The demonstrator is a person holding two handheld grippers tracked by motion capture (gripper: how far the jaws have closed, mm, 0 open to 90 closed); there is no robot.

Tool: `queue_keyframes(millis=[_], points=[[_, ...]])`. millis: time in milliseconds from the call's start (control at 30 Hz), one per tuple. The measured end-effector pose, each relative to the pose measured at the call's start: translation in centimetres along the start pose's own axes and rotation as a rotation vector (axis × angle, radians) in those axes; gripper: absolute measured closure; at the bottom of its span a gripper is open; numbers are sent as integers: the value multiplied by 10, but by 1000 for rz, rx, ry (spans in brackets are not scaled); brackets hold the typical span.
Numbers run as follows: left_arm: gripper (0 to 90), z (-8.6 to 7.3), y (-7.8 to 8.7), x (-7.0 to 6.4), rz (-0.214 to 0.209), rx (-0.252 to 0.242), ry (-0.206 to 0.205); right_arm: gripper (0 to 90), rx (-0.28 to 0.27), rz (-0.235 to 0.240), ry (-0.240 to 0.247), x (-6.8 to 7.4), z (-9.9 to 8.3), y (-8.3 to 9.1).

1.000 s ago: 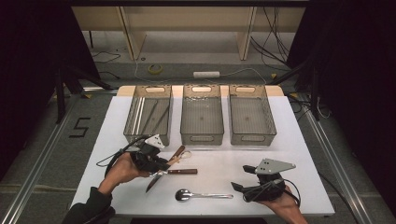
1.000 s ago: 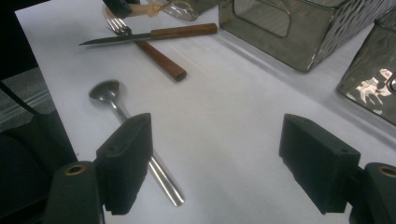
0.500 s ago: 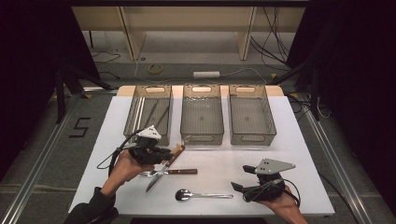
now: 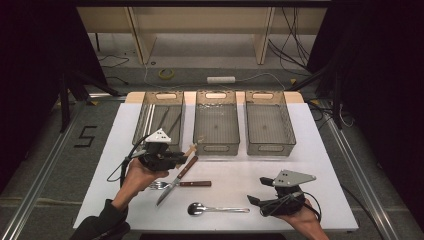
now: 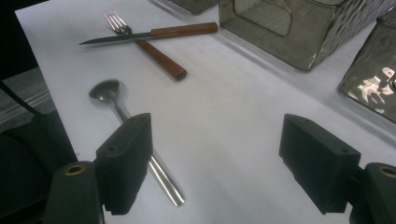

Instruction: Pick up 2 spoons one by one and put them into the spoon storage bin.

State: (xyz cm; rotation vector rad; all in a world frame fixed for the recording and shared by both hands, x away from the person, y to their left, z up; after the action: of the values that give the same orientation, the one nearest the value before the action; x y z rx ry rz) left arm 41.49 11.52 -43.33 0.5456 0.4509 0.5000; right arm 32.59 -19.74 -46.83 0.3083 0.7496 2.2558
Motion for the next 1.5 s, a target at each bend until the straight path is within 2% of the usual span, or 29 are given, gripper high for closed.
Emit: queue_keyframes(millis=[133, 533, 733, 1000, 1167, 1367, 1500], points=[[747, 10, -1, 1, 10, -44, 5, 267, 1, 0, 0, 0, 0, 0], [747, 31, -11, 5, 22, -103, 10, 266, 0, 2, -5, -1, -1, 0], [747, 43, -18, 9, 23, -118, 16, 266, 4, 2, -9, -1, -1, 0], [747, 54, -32, 16, 14, -136, 48, 266, 6, 2, -15, -2, -2, -1], [747, 64, -37, 23, 39, -137, 43, 266, 4, 2, -18, -1, -1, -1], [748, 70, -42, 36, 45, -156, 80, 266, 5, 4, -16, -2, -2, -1], [747, 74, -50, 43, 64, -146, 76, 266, 3, 5, -18, -2, -1, -1]])
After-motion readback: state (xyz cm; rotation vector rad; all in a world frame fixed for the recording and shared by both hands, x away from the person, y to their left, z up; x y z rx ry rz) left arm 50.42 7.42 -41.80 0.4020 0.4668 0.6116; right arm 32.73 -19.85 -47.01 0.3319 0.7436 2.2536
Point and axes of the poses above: each handheld gripper's, and its own axes: y roughly backward along the jaws, z roughly out of its top, x roughly to its left, the point moved 5 cm from there along -y, roughly forward along the jaws, and after that the axes turned 8 degrees about -z, right-handed, at the moved point
